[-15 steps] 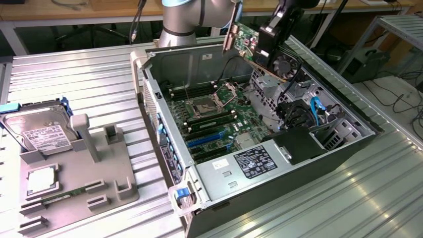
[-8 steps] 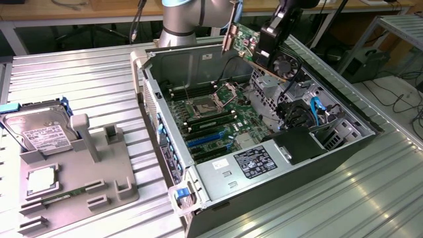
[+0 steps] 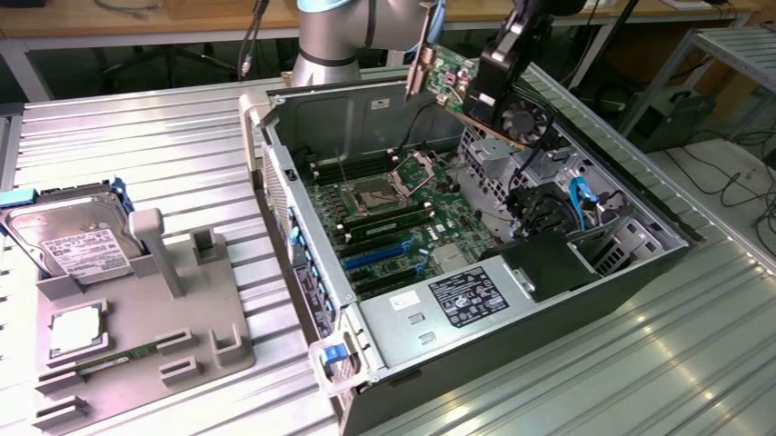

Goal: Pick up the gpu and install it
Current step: 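Insert the gpu into the slot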

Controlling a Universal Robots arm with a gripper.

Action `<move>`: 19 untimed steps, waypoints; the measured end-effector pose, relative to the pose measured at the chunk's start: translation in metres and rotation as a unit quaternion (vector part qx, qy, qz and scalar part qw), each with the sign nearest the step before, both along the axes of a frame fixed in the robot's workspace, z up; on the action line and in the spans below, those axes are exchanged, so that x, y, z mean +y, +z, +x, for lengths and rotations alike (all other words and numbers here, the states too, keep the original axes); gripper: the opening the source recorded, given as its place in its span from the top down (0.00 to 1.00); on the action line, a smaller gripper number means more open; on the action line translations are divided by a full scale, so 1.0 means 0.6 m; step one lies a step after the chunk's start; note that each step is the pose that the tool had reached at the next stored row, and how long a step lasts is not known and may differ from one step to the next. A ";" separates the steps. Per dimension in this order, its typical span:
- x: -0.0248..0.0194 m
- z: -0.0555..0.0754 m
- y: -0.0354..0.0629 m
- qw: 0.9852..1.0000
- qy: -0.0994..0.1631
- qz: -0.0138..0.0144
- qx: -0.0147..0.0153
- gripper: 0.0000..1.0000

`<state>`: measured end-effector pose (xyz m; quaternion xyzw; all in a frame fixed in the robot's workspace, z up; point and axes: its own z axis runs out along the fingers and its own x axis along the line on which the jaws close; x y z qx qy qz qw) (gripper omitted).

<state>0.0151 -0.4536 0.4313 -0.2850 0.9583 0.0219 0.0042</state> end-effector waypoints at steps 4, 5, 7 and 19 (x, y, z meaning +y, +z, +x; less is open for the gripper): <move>0.0000 0.000 0.000 1.000 0.010 0.000 0.000 0.72; 0.0000 0.000 0.000 1.000 0.013 0.000 0.000 0.72; 0.0000 0.000 -0.001 1.000 0.019 0.000 0.000 0.72; 0.0000 0.000 -0.002 0.998 0.055 0.000 0.000 0.72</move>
